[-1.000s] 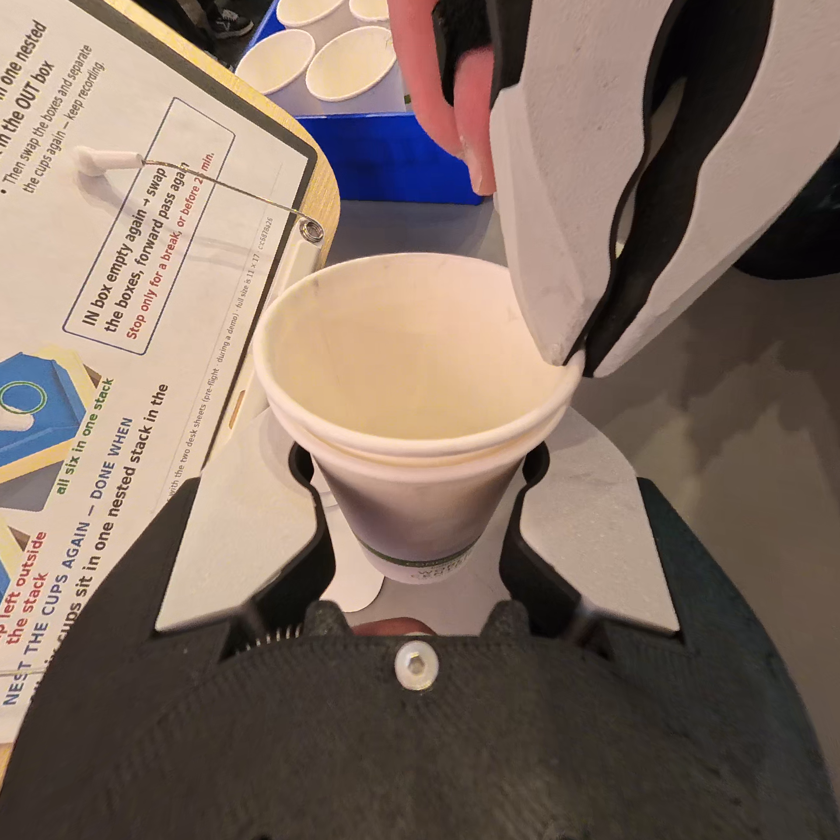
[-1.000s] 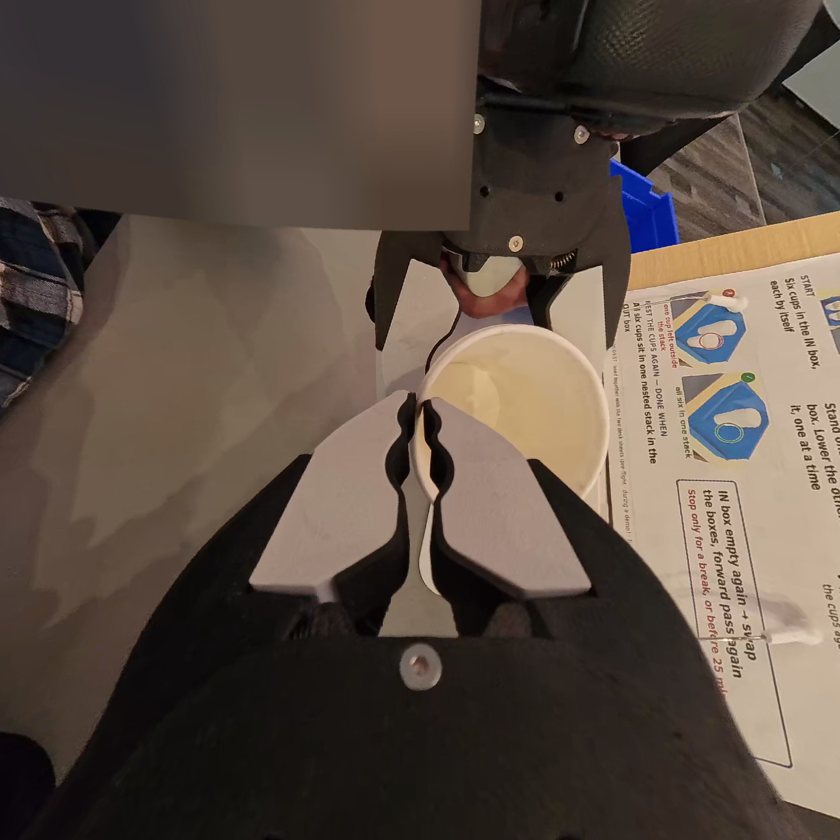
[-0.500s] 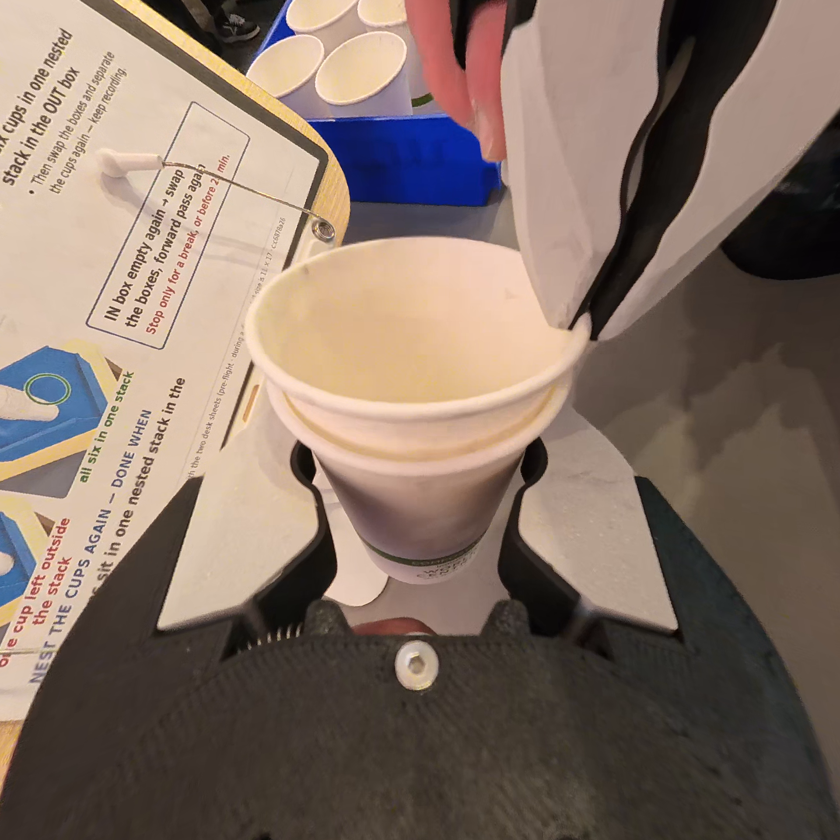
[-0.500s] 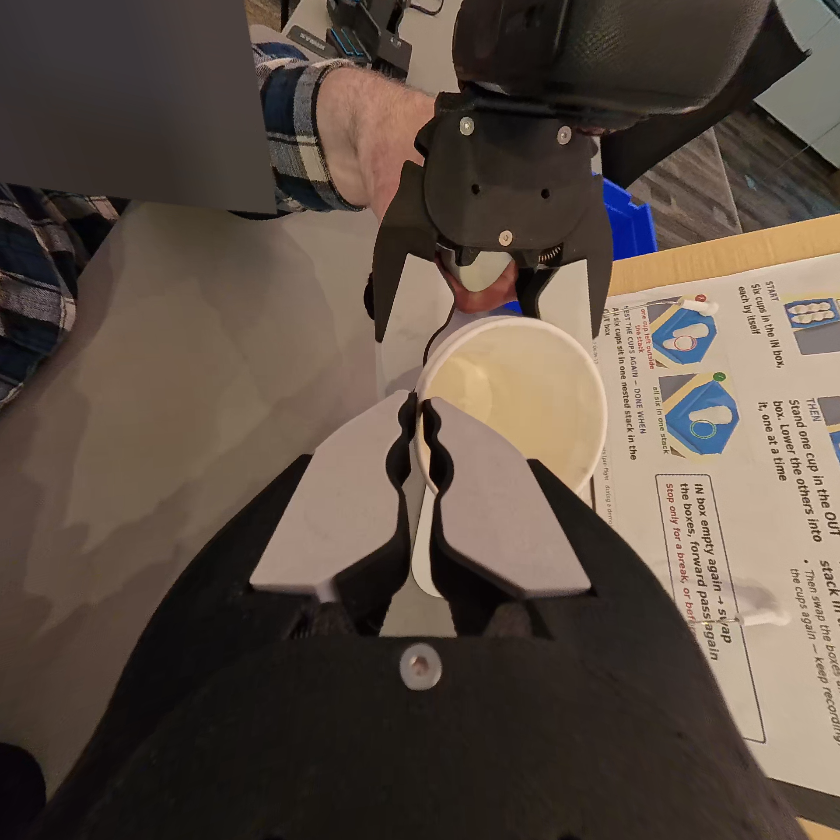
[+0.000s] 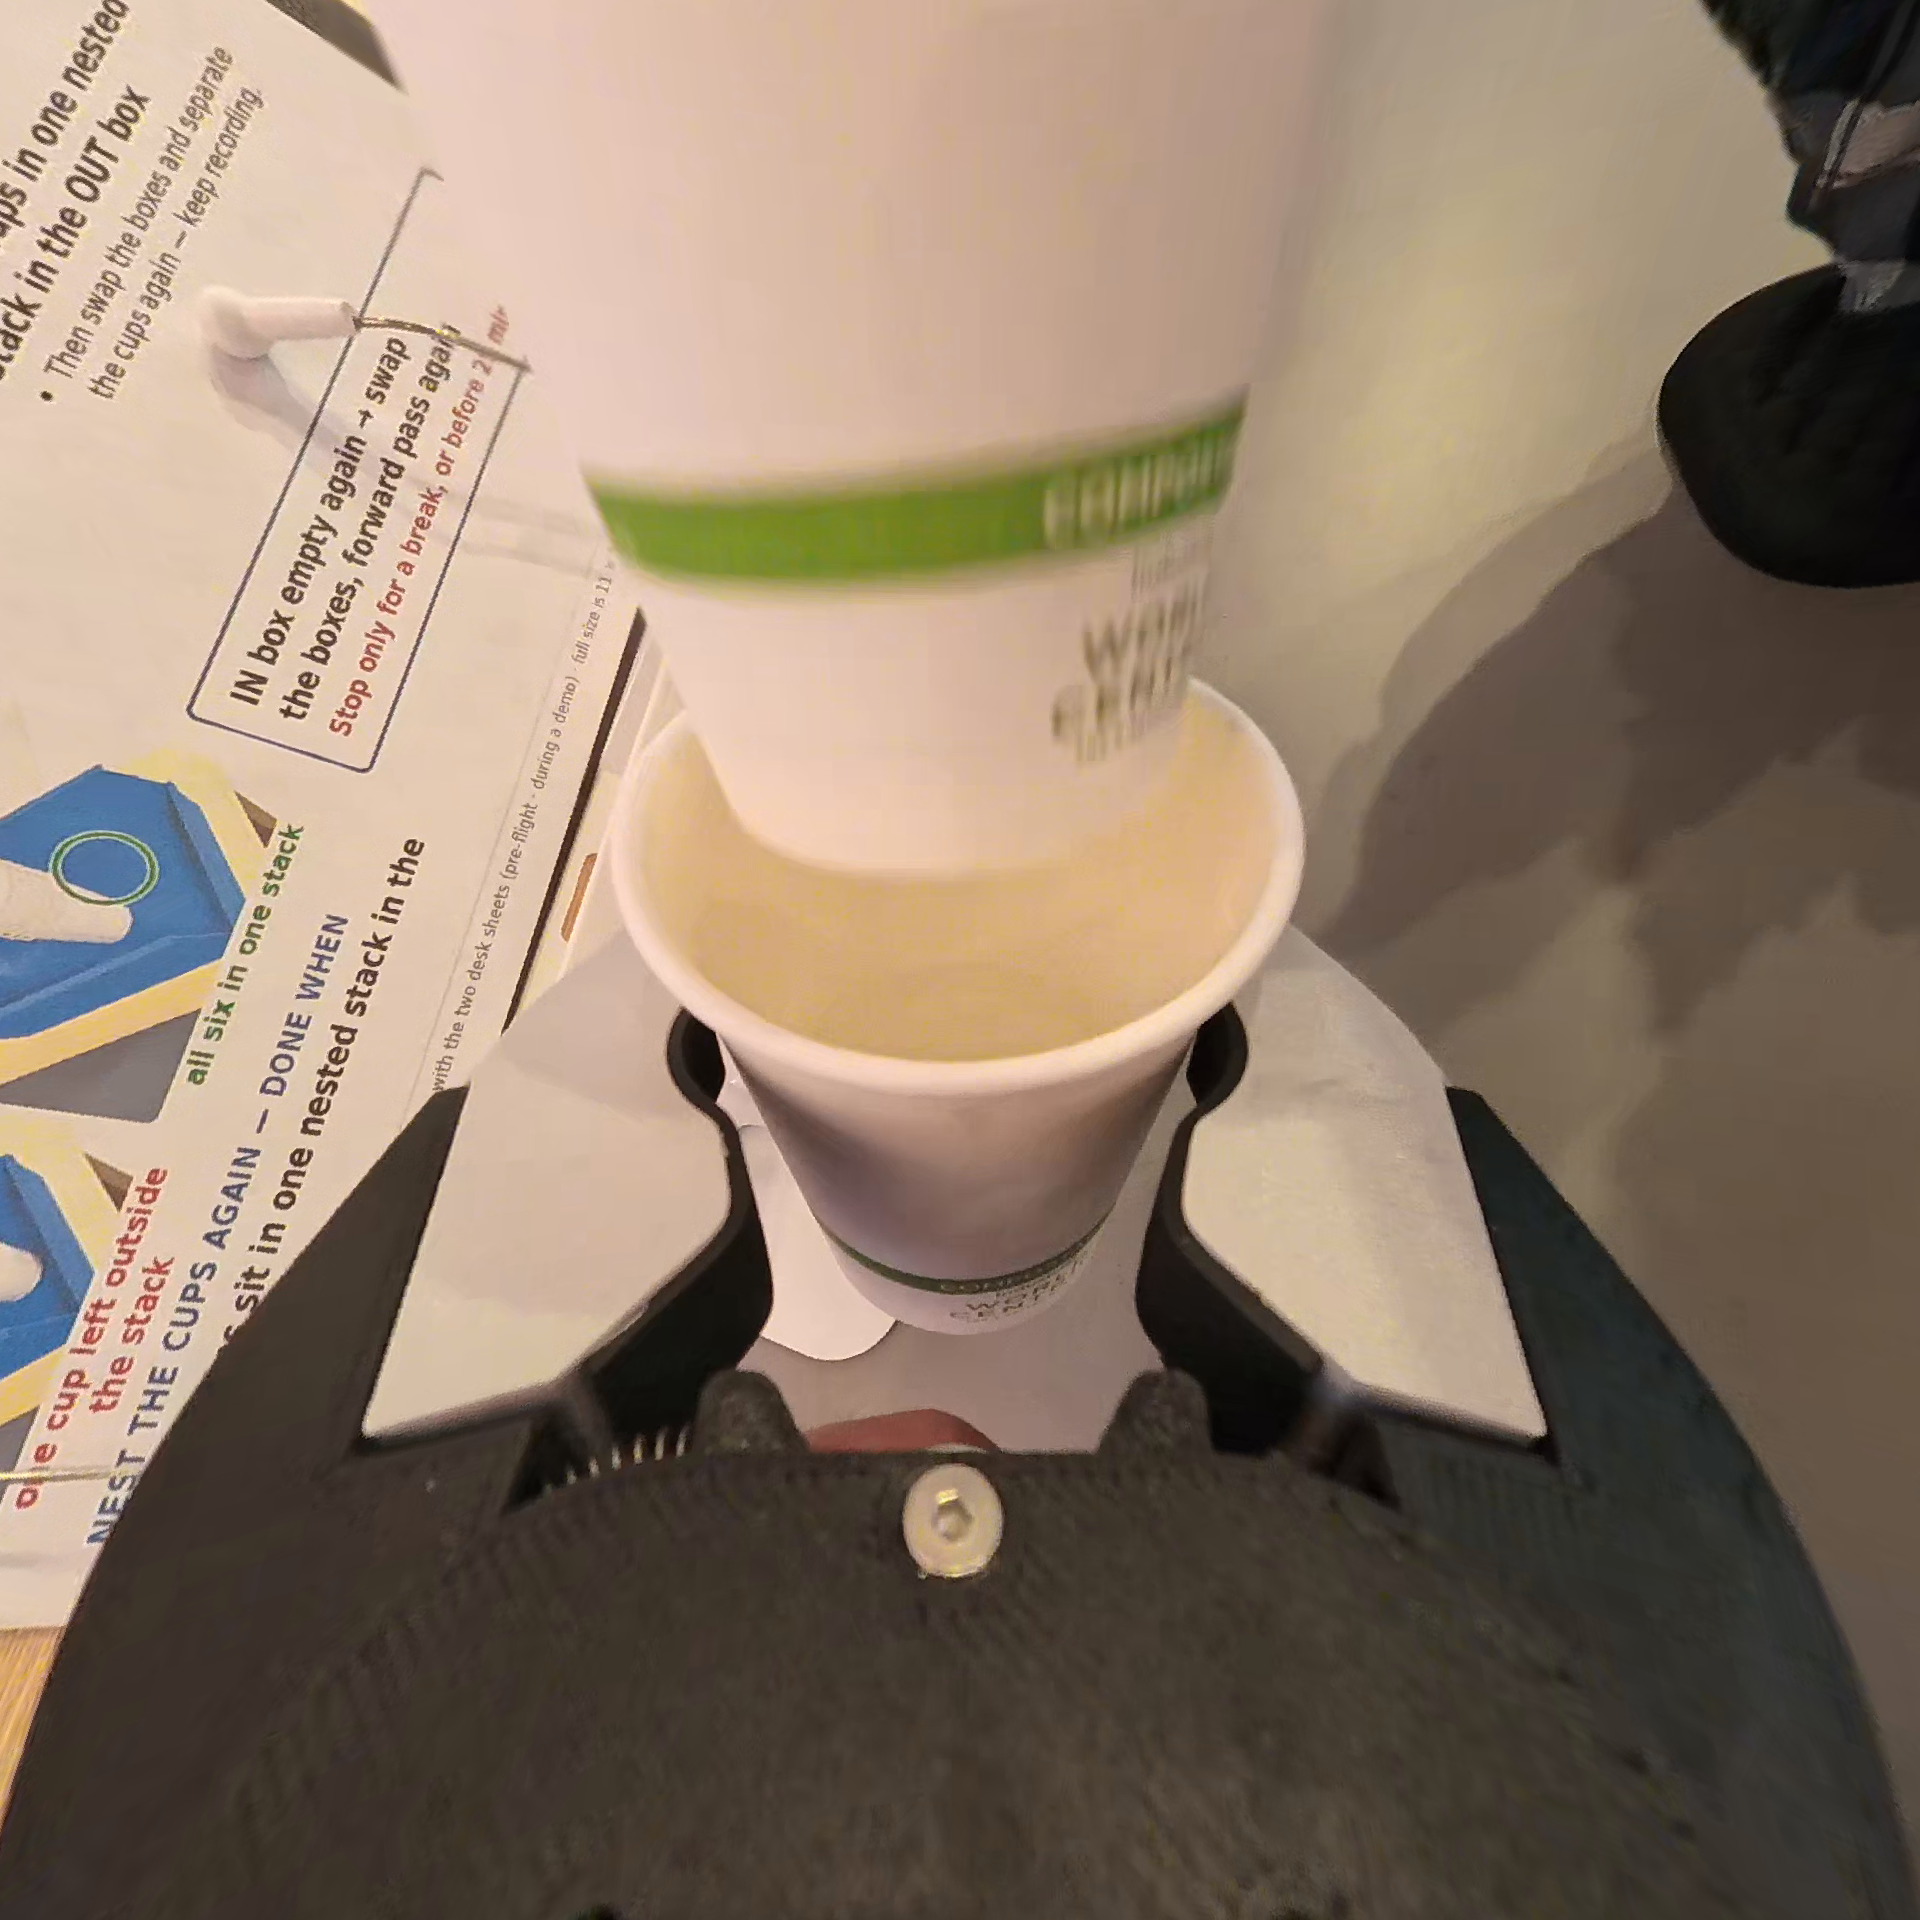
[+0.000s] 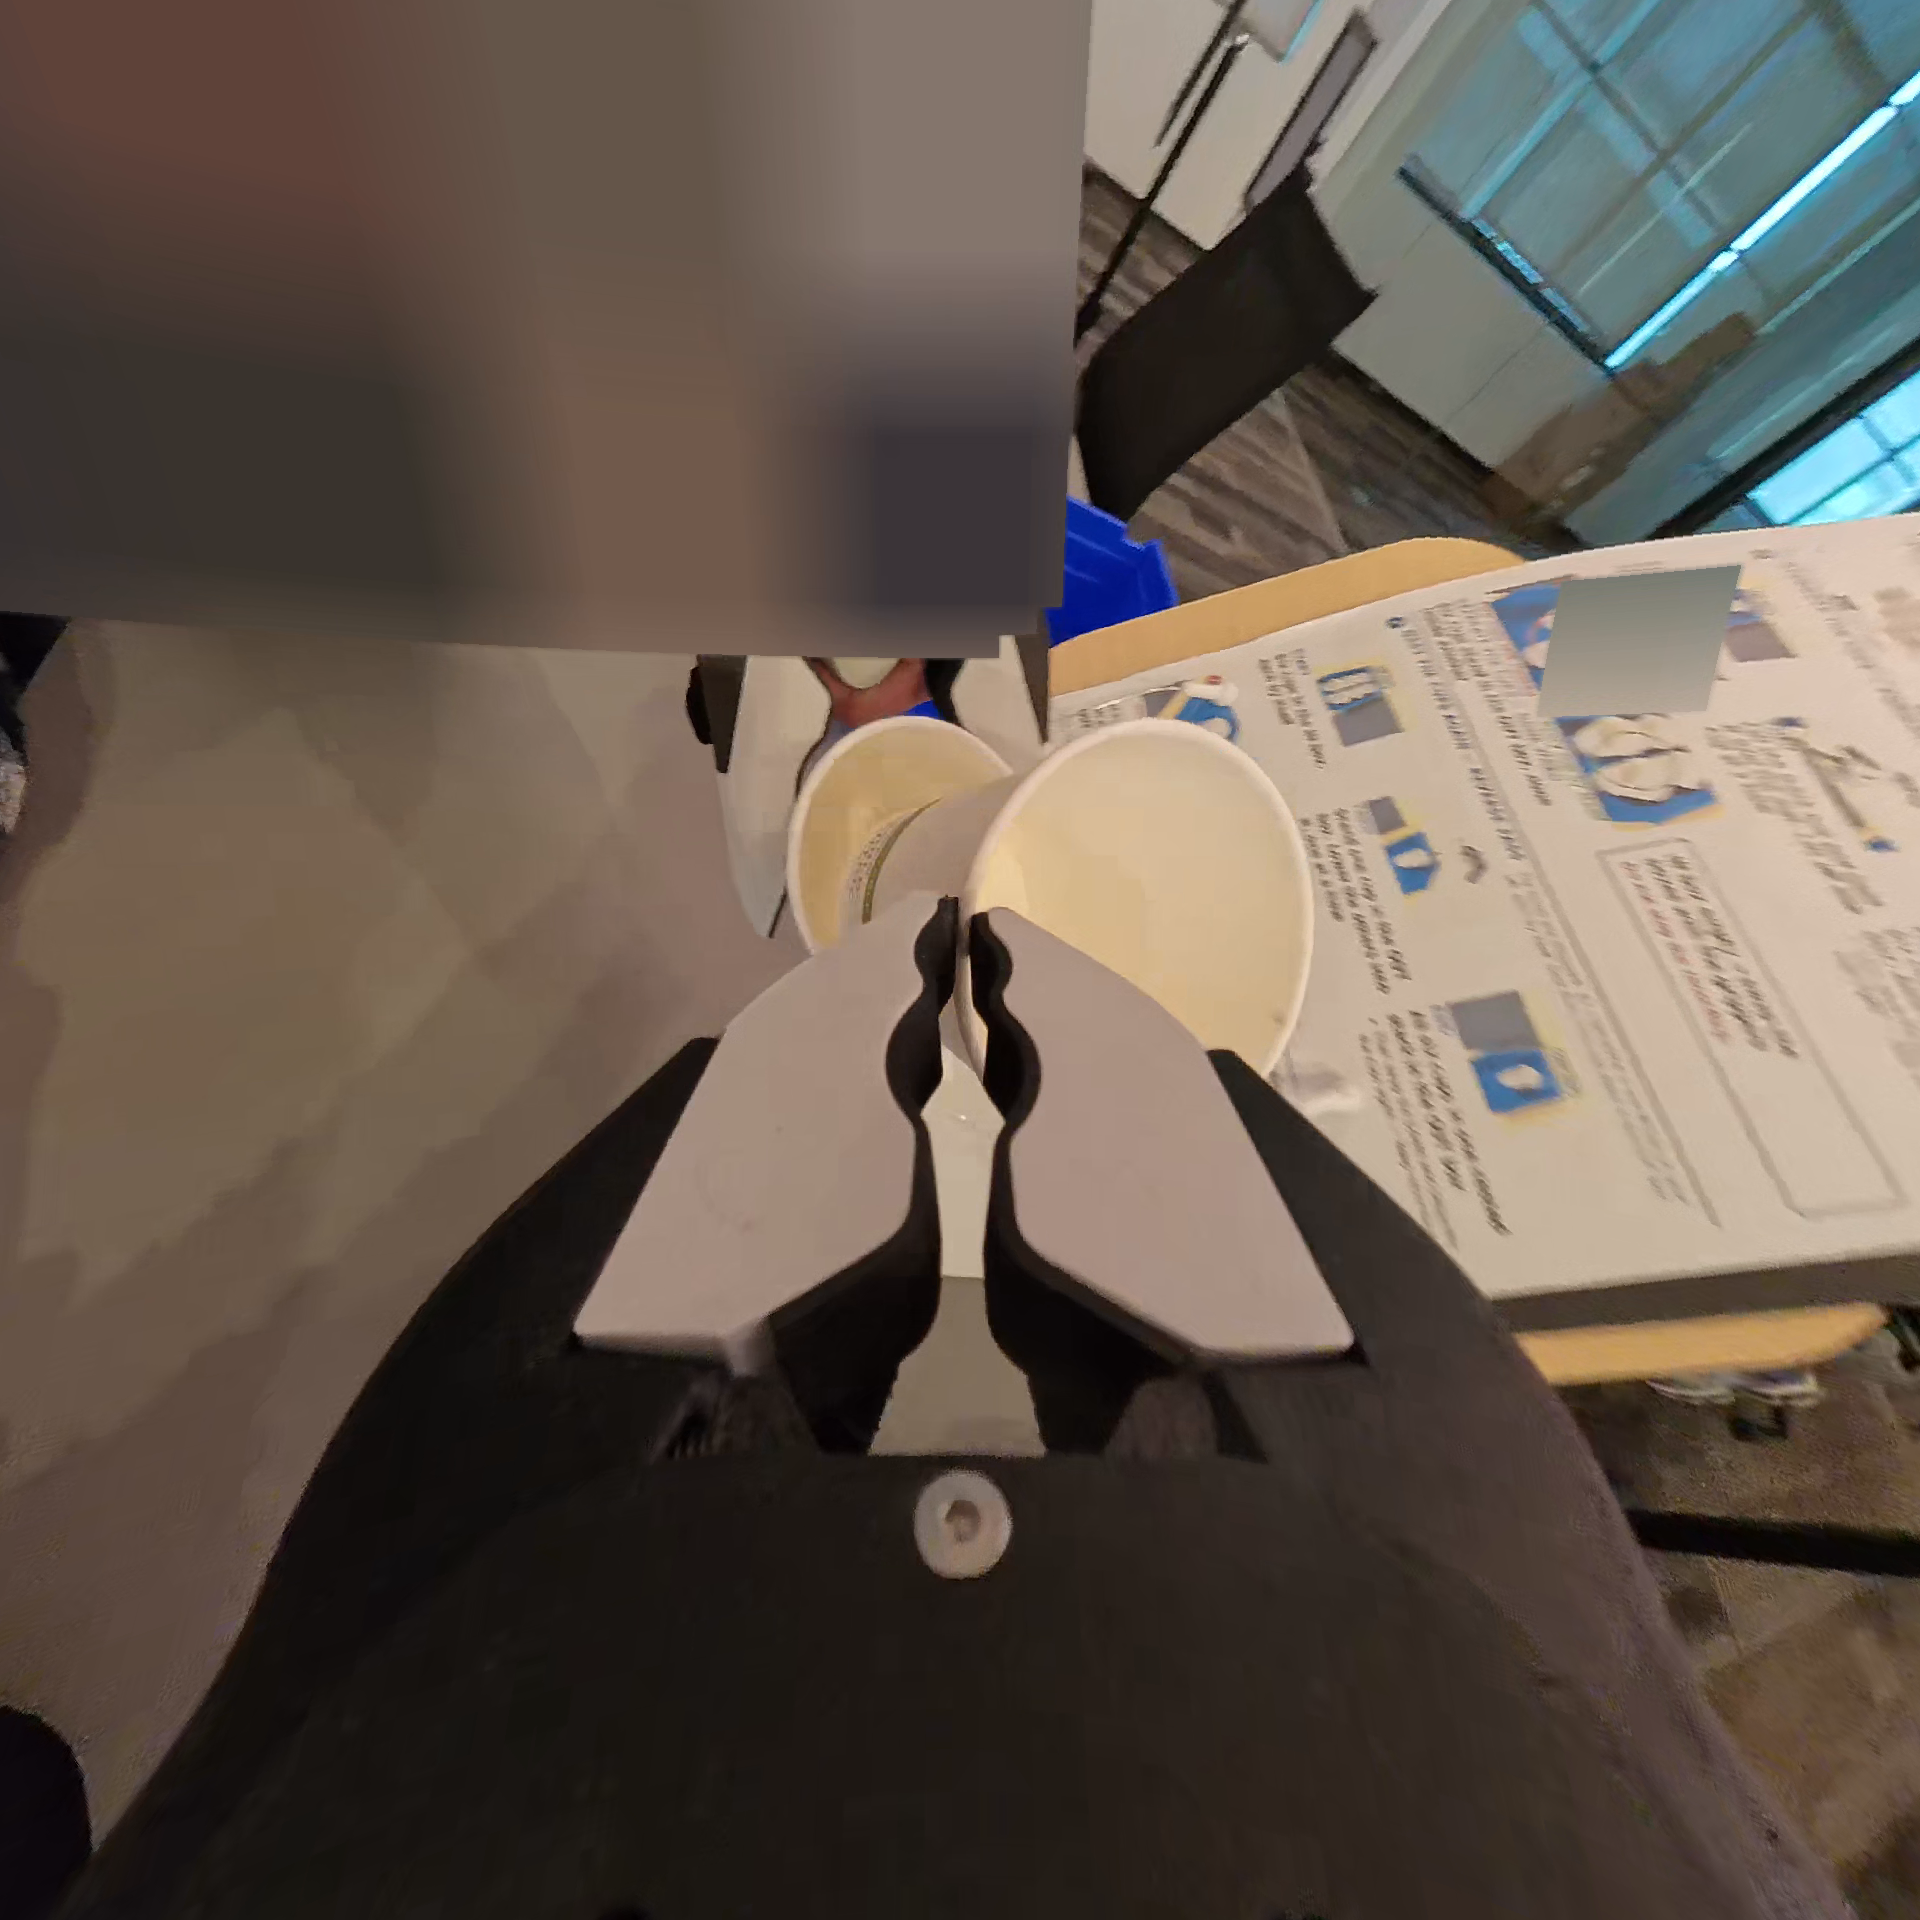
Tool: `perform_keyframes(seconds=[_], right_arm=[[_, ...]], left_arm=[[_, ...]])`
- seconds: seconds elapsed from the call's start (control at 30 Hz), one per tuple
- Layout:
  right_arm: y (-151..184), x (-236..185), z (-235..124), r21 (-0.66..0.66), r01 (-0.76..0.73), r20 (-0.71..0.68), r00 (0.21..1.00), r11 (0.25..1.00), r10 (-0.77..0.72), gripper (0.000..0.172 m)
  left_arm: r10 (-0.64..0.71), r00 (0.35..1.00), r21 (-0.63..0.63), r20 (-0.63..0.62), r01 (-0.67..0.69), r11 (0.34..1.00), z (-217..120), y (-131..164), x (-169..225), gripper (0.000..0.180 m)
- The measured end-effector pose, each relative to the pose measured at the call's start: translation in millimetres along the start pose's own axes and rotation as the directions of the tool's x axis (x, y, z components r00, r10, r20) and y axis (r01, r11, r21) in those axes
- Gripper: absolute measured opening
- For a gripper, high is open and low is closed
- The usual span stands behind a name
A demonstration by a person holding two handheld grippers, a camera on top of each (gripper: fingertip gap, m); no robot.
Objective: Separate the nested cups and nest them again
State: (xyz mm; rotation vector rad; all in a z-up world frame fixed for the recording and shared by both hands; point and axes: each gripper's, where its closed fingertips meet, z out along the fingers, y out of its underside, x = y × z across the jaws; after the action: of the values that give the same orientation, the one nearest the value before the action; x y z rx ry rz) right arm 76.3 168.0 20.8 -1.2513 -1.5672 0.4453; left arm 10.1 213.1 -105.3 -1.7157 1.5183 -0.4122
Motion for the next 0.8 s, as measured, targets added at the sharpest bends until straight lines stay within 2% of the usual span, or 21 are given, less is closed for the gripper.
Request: perform_keyframes(seconds=[0.07,0.2,0.27,0.37,0.43,0.63,0.73,0.8], right_arm=[[0.1,8.7,-20.4,-0.003,-0.005,-0.059,0.998,1.000,0.005,0.003],[17.7,30.7,-65.3,-0.090,-0.032,-0.220,0.975,0.995,0.011,0.003],[43.8,43.3,-89.3,-0.214,-0.084,-0.322,0.947,0.973,0.011,0.003],[94.6,56.2,-123.4,-0.402,-0.219,-0.436,0.899,0.889,0.024,0.003],[129.9,55.4,-139.1,-0.509,-0.297,-0.456,0.889,0.808,0.041,0.003],[213.3,41.6,-152.7,-0.677,-0.453,-0.433,0.883,0.579,0.184,0.003],[239.0,35.4,-146.5,-0.724,-0.461,-0.396,0.887,0.514,0.238,0.003],[247.9,33.0,-140.8,-0.734,-0.458,-0.373,0.889,0.502,0.265,0.003]], left_arm=[[-0.002,1.000,0.002,0.000,0.002,1.000,0.2,-0.2,0.0,0.089],[-0.003,1.000,0.000,0.001,0.003,1.000,0.7,0.4,-0.7,0.089],[-0.006,1.000,0.000,-0.002,0.006,1.000,1.1,0.8,-0.7,0.089],[-0.007,1.000,-0.003,-0.003,0.007,1.000,2.0,1.5,-0.8,0.089],[-0.006,1.000,-0.005,-0.005,0.006,1.000,2.9,1.7,-0.1,0.089],[0.000,1.000,-0.009,-0.011,0.000,1.000,4.7,1.8,2.3,0.089],[0.002,1.000,-0.008,-0.011,-0.002,1.000,4.4,1.6,2.5,0.089],[0.003,1.000,-0.008,-0.011,-0.003,1.000,4.0,1.8,2.5,0.089]])
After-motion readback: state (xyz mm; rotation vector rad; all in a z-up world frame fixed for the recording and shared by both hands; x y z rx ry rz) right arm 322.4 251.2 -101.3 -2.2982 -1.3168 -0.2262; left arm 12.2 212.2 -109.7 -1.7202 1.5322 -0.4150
